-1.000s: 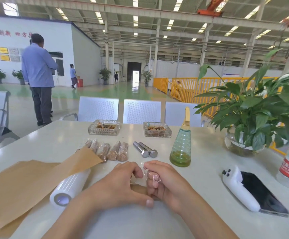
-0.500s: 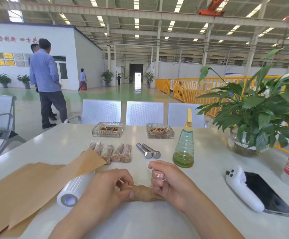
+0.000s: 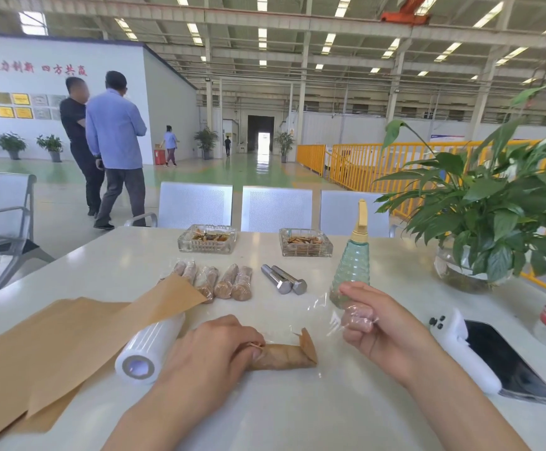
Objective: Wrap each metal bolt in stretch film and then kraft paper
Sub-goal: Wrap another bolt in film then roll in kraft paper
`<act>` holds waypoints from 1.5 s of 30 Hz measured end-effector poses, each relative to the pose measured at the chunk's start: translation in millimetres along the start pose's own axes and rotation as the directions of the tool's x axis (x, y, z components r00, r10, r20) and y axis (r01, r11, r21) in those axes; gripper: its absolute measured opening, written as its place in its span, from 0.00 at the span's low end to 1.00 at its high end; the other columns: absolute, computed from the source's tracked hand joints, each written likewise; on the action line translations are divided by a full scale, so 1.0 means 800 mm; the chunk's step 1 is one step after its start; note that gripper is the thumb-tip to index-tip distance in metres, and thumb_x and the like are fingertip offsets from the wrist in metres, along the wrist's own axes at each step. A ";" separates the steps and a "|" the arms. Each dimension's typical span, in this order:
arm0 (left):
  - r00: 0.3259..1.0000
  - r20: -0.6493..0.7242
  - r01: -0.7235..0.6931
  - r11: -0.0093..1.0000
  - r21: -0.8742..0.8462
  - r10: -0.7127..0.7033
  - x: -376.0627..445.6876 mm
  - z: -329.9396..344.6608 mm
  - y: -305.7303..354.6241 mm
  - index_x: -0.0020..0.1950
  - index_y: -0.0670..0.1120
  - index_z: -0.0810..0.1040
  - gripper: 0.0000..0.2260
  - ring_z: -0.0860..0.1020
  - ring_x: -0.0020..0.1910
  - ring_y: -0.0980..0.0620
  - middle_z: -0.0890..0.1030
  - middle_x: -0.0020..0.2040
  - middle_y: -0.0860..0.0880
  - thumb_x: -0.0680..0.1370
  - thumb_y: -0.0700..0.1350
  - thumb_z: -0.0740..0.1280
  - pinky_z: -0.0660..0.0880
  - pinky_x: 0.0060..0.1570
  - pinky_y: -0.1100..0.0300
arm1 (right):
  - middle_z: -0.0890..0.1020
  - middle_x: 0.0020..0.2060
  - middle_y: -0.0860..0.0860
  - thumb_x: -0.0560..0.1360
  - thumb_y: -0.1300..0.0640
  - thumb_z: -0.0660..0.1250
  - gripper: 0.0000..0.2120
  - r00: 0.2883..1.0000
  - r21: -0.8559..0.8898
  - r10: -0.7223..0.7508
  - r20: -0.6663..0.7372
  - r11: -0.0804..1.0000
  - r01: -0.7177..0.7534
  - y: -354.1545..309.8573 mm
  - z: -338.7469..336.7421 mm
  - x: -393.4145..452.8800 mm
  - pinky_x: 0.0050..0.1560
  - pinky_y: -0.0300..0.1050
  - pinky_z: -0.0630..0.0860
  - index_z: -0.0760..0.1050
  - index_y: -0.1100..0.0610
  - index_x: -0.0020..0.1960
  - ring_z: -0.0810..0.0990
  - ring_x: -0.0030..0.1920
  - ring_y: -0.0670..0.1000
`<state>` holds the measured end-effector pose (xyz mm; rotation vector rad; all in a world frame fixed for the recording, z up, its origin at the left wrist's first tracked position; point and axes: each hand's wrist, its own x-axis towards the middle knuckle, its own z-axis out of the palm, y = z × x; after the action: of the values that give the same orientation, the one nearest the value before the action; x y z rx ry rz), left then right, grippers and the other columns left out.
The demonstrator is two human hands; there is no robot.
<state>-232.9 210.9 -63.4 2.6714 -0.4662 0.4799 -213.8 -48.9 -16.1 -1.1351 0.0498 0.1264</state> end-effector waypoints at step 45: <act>0.904 0.350 0.409 0.730 -0.548 -0.245 0.009 -0.041 0.011 0.58 0.45 0.72 0.05 0.81 0.35 0.46 0.85 0.40 0.38 0.84 0.45 0.63 0.77 0.37 0.56 | 0.83 0.30 0.54 0.84 0.40 0.51 0.29 0.993 -0.787 0.059 0.103 0.616 0.045 0.082 0.120 0.017 0.33 0.42 0.76 0.81 0.60 0.52 0.77 0.24 0.52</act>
<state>-238.8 215.2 -29.2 2.1009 -0.1542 -0.1254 -211.0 66.1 -36.3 -2.0300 -0.1271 0.2382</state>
